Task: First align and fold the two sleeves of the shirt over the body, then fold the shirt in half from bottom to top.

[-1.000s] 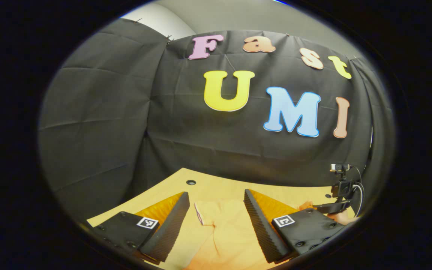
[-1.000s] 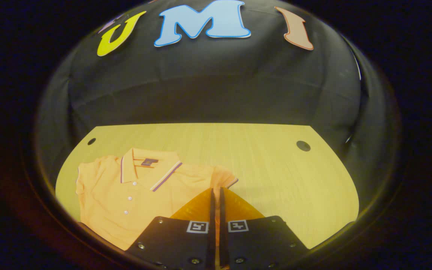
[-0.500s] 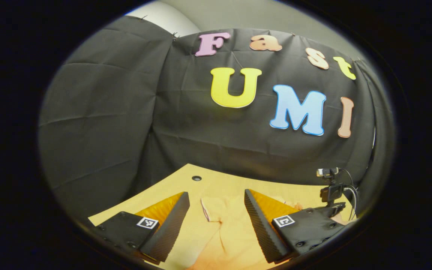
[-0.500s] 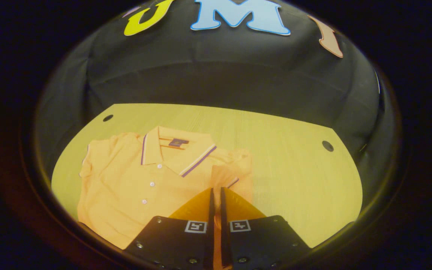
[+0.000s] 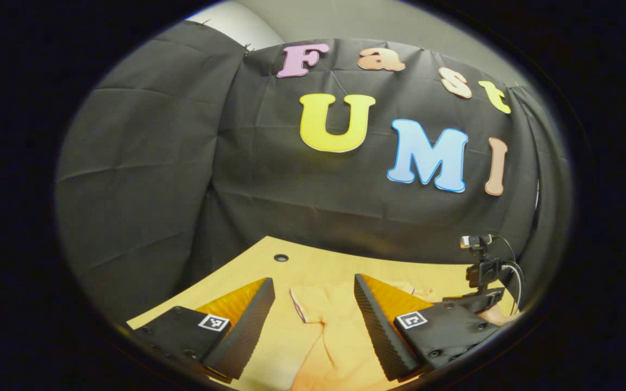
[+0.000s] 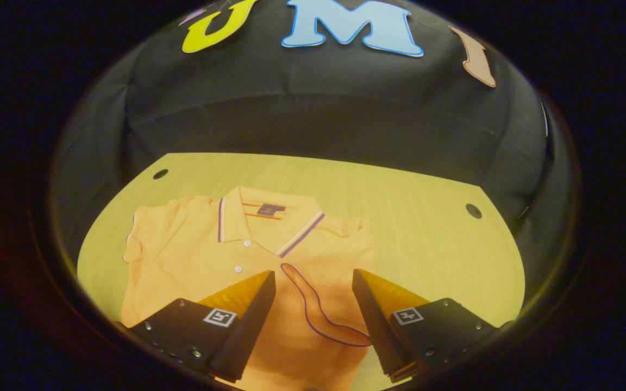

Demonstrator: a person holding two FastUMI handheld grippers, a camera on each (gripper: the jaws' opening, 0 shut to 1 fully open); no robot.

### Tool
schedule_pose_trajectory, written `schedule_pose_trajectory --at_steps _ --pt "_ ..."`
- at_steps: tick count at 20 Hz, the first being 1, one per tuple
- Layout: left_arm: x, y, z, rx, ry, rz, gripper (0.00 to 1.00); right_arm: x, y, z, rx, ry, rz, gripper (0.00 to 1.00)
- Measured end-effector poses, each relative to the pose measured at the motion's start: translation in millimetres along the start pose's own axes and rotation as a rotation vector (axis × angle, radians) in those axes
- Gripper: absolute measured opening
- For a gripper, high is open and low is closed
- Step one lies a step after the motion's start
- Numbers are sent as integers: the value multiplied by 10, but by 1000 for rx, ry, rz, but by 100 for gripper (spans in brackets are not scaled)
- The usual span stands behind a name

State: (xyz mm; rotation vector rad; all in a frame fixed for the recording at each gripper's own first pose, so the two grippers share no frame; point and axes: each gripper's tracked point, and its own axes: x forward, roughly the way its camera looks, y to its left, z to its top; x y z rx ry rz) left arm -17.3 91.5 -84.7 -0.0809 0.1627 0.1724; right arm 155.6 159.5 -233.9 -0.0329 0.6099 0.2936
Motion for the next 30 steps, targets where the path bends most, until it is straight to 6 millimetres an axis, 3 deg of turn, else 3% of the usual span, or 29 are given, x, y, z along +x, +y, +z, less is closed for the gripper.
schedule_pose_trajectory --at_steps 3,6,12,19,23,25,30 --pt "111 54 -14 4 1 -37 95 -152 33 85 4 -26 -22 95" --pt "241 116 -85 16 13 -78 95 -401 81 210 12 -72 -40 95" --pt "711 202 -328 35 63 -157 95 -1197 139 552 -7 -230 -109 95" --pt "1409 214 -805 24 147 -174 94 -2042 111 796 -17 -367 -194 95" --pt "1825 219 -1045 27 167 -146 96 -2290 138 813 -29 -387 -202 95" --pt "2034 256 -1159 37 174 -121 93 -2393 149 782 -27 -380 -203 95" --pt "2480 429 -1601 46 229 -64 93 -2541 144 683 6 -364 -213 95"
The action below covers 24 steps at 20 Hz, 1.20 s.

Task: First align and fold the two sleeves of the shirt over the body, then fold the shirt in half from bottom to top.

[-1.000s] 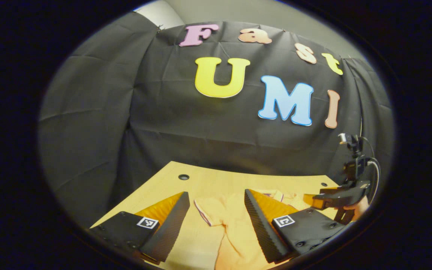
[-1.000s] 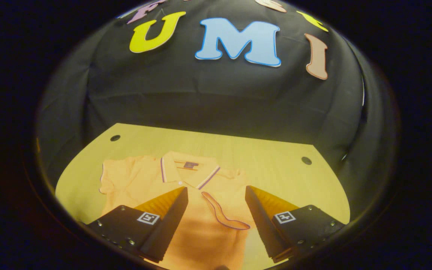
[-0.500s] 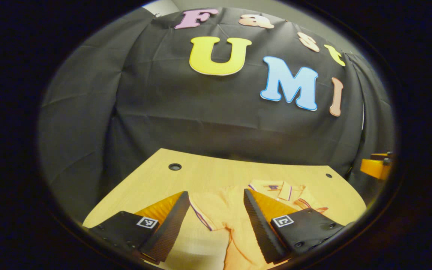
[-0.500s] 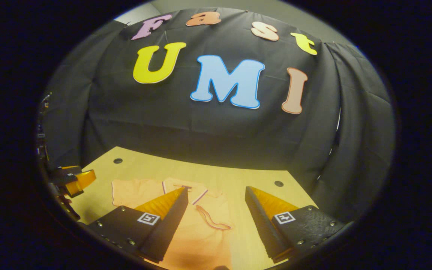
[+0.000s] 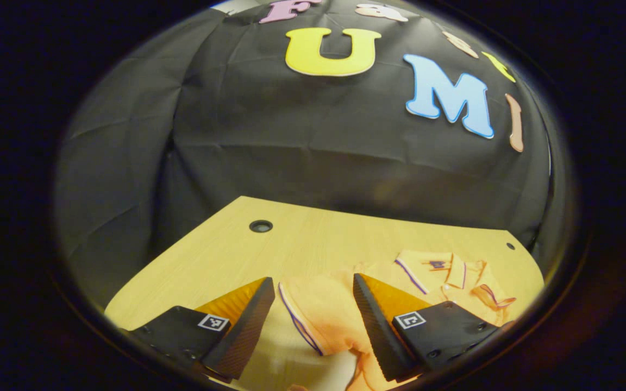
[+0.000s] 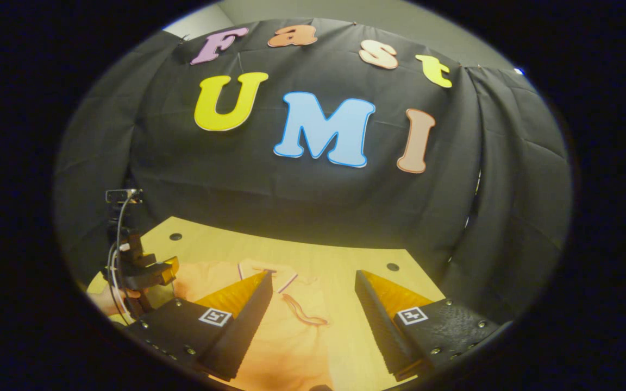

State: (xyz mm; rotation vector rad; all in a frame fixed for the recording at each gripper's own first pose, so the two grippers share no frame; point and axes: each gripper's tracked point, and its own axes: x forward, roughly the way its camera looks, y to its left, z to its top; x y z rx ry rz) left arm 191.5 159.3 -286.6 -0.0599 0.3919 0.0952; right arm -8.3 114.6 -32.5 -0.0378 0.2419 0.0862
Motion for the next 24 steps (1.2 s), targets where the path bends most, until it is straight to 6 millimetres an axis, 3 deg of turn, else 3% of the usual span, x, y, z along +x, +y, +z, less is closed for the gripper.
schedule_pose_trajectory --at_steps 7,11,17,21,23,24 --pt "429 104 -385 1 104 5 94 -104 0 -101 36 43 5 95" --pt "562 126 -534 12 153 8 94 -99 -27 -138 66 57 11 94" --pt "658 122 -565 52 176 26 94 -105 -87 -266 86 83 14 95" --pt "676 64 -600 100 194 57 78 -130 -111 -349 108 104 21 95" --pt "700 14 -620 113 191 54 58 -145 -167 -352 105 101 9 95" --pt "709 3 -611 116 189 57 39 -155 -195 -351 106 98 4 95"
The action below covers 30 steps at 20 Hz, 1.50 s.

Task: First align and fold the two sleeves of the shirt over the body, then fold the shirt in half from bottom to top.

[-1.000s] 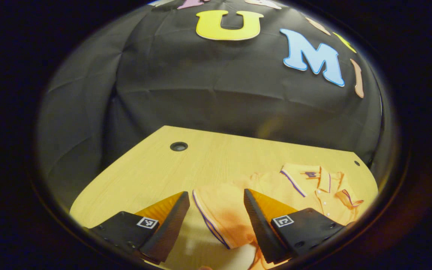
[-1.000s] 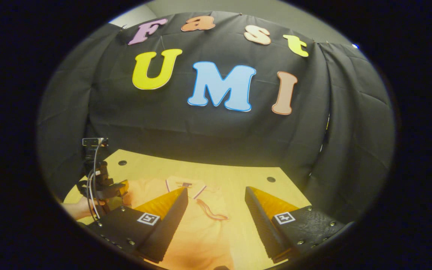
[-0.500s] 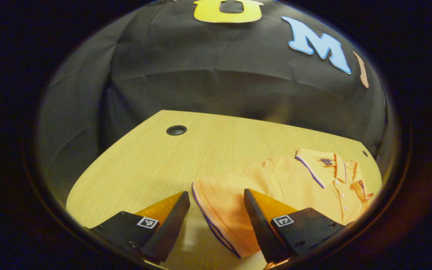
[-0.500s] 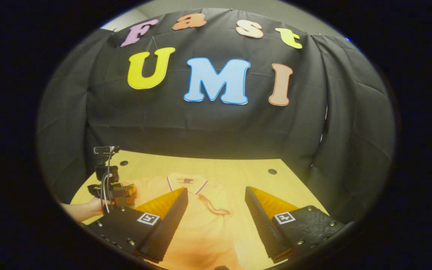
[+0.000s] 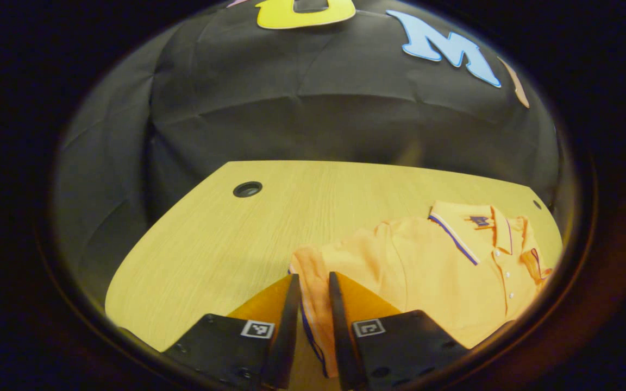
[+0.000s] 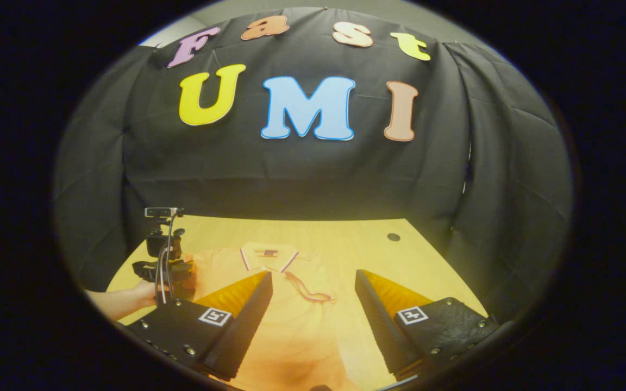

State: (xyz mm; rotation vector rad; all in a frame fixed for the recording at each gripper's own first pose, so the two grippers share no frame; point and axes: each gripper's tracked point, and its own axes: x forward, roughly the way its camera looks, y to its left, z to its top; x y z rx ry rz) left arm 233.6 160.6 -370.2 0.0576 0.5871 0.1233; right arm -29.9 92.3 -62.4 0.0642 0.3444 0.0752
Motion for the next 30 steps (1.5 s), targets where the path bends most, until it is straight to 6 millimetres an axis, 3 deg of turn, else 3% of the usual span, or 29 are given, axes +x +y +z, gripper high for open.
schedule_pose_trajectory --at_steps 3,5,8,11,14,18,22,27,30 --pt "-12 -23 22 32 4 1 12 -39 -77 -20 6 -2 -12 95" --pt "-58 -51 61 32 3 2 13 -55 -142 -54 7 2 -27 95" --pt "-197 -126 300 26 -61 2 12 -78 -207 -79 18 6 -40 95" --pt "-378 -358 531 53 -114 -39 12 -70 -229 -128 23 13 -44 95" --pt "-471 -684 638 94 -144 -91 12 -56 -184 -187 29 28 -33 95" --pt "-492 -1104 546 163 -127 -165 13 -43 -140 -261 25 40 -36 95" --pt "-422 -1389 408 235 -99 -215 12 8 -102 -366 47 61 -38 95" --pt "-439 -1536 310 274 -61 -240 18 83 -98 -407 61 62 -22 95" --pt "-541 -1554 248 269 -35 -251 43 123 -110 -435 37 62 4 95"
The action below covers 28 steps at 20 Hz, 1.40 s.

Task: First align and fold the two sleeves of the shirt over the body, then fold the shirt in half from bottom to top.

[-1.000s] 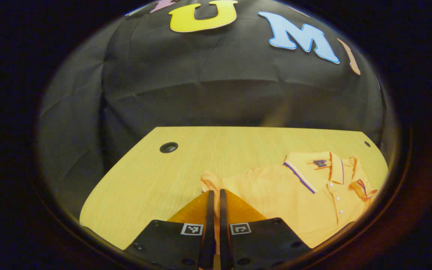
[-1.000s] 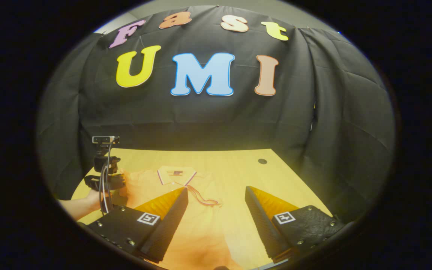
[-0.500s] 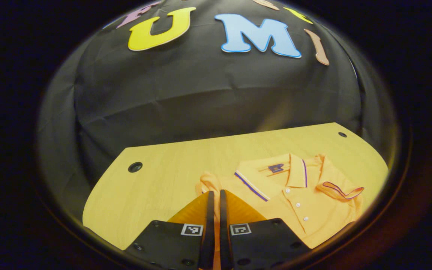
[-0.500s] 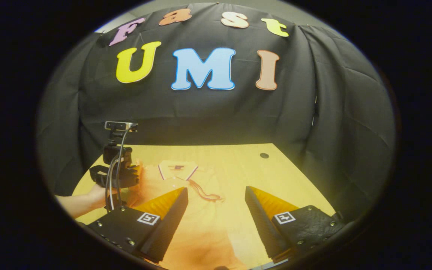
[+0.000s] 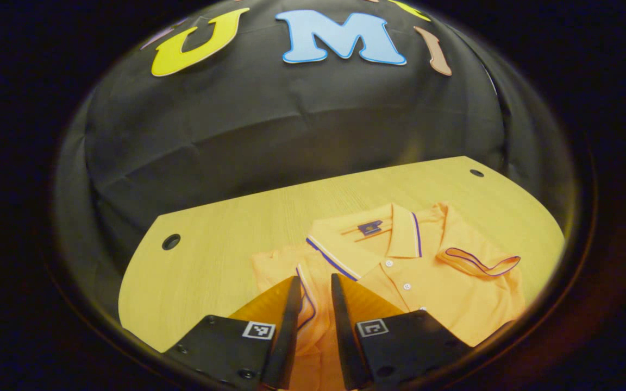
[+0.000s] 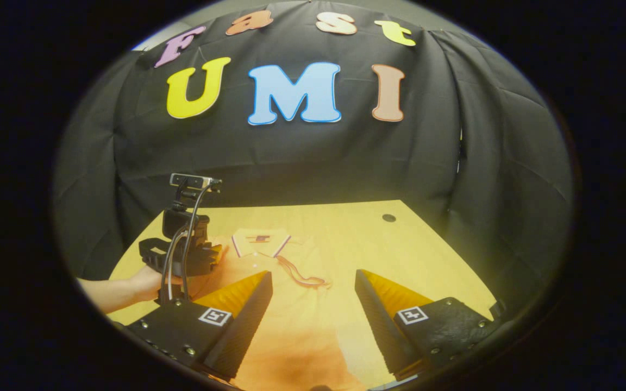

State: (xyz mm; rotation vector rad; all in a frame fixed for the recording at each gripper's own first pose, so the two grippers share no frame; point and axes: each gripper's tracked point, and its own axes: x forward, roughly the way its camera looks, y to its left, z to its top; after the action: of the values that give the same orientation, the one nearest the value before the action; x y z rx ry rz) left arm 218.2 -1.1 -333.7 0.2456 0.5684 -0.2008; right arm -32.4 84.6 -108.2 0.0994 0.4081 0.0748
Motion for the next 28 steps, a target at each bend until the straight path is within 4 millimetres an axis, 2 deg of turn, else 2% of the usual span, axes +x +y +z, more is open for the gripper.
schedule_pose_trajectory --at_steps 3,4,5,8,14,17,21,28 --pt "-182 -46 -32 -14 3 -3 67 12 -37 -57 -21 2 17 95" --pt "-248 -58 -39 -21 1 -4 67 12 -56 -94 -23 5 21 95" --pt "-332 -89 -57 -32 1 -7 73 15 -67 -142 -26 8 27 95" --pt "-608 -176 -103 -71 -5 -27 73 6 -116 -325 -44 32 42 95" --pt "-1258 -348 -336 -98 -15 -48 87 -90 -176 -697 -44 59 64 94" --pt "-1564 -385 -545 -106 -4 -47 93 -146 -240 -936 -36 95 62 95" --pt "-1882 -417 -860 -144 34 -43 94 -237 -268 -1280 -38 168 73 95" --pt "-2437 -359 -1330 -146 76 -18 94 -349 -254 -1821 -34 275 93 95"
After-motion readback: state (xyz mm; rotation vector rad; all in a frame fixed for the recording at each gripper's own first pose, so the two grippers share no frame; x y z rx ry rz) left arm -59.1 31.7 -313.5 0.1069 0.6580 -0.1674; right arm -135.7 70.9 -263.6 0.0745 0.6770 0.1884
